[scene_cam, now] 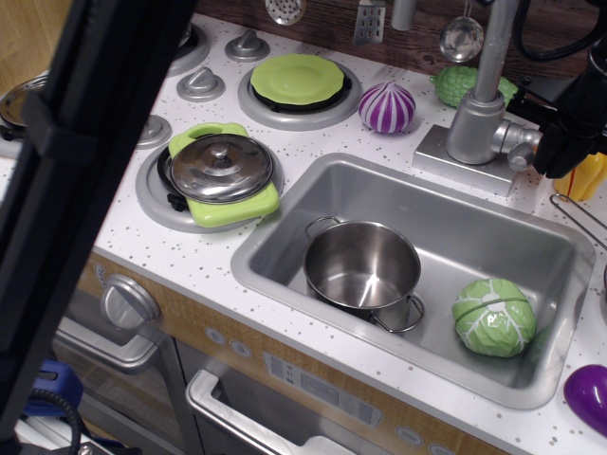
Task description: Turn lever vertical to front
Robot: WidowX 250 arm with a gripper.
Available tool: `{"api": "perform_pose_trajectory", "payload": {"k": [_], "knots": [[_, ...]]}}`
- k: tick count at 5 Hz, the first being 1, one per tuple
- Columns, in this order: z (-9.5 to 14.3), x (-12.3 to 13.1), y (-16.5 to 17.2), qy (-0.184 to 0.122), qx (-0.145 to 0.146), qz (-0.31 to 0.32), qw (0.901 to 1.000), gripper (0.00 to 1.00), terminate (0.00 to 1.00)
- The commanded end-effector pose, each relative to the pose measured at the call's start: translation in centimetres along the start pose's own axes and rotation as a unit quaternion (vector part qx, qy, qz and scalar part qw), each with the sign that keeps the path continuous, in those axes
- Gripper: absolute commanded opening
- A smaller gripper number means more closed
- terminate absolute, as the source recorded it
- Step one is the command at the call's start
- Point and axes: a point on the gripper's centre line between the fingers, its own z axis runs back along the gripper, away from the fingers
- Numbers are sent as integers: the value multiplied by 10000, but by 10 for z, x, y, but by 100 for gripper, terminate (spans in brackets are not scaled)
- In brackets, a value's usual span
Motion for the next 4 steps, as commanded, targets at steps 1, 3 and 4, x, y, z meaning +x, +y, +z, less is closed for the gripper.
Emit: {"api": "perform_pose_trajectory", "payload": {"k": [1, 3, 4], "knots": [[36, 19, 25, -341, -90, 42, 9994, 0, 0], [30, 27, 33, -276, 298, -42, 9992, 0, 0], [15, 24, 37, -355, 54, -83, 9993, 0, 100]]}}
